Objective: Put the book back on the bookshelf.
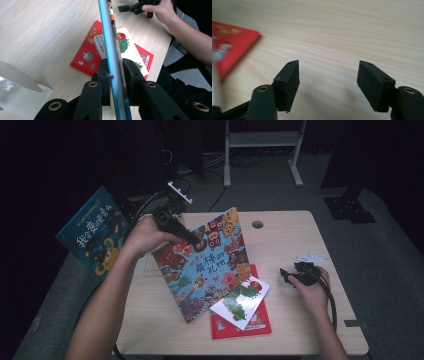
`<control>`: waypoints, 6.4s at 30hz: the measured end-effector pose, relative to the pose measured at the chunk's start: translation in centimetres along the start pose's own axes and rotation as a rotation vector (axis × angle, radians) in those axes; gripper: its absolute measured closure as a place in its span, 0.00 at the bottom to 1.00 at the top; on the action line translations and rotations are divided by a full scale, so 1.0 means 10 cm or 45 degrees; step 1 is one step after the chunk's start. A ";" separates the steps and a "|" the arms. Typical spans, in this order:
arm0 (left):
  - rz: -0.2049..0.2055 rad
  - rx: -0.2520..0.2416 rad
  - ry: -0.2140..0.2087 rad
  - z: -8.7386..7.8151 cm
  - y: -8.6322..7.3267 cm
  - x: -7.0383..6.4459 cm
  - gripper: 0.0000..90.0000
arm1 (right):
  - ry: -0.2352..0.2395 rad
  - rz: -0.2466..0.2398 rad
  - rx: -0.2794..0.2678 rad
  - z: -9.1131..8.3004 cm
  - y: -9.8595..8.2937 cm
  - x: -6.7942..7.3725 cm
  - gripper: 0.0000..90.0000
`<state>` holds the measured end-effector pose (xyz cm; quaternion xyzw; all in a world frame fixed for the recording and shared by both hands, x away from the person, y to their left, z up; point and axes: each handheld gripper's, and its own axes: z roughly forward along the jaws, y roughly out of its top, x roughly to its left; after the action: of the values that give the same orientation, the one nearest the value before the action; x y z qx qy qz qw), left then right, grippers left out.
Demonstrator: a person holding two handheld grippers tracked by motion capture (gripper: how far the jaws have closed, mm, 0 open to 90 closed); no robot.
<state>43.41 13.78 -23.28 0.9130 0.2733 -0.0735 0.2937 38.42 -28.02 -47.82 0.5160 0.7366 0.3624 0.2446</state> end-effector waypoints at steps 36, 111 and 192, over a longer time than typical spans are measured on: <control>0.033 0.012 0.128 -0.41 -0.32 -0.12 0.90 | -0.079 0.071 0.089 0.16 0.04 -0.14 0.18; -0.629 -0.204 0.543 -1.58 -2.35 0.30 0.90 | -0.086 0.079 0.089 0.19 0.06 -0.22 0.19; -0.732 -0.320 0.826 -1.28 -1.64 0.74 0.80 | -0.083 0.072 0.089 0.20 0.07 -0.23 0.19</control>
<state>40.39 35.61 -23.12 0.7331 0.6006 0.1716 0.2690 41.12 -29.48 -48.53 0.5566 0.7255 0.3261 0.2400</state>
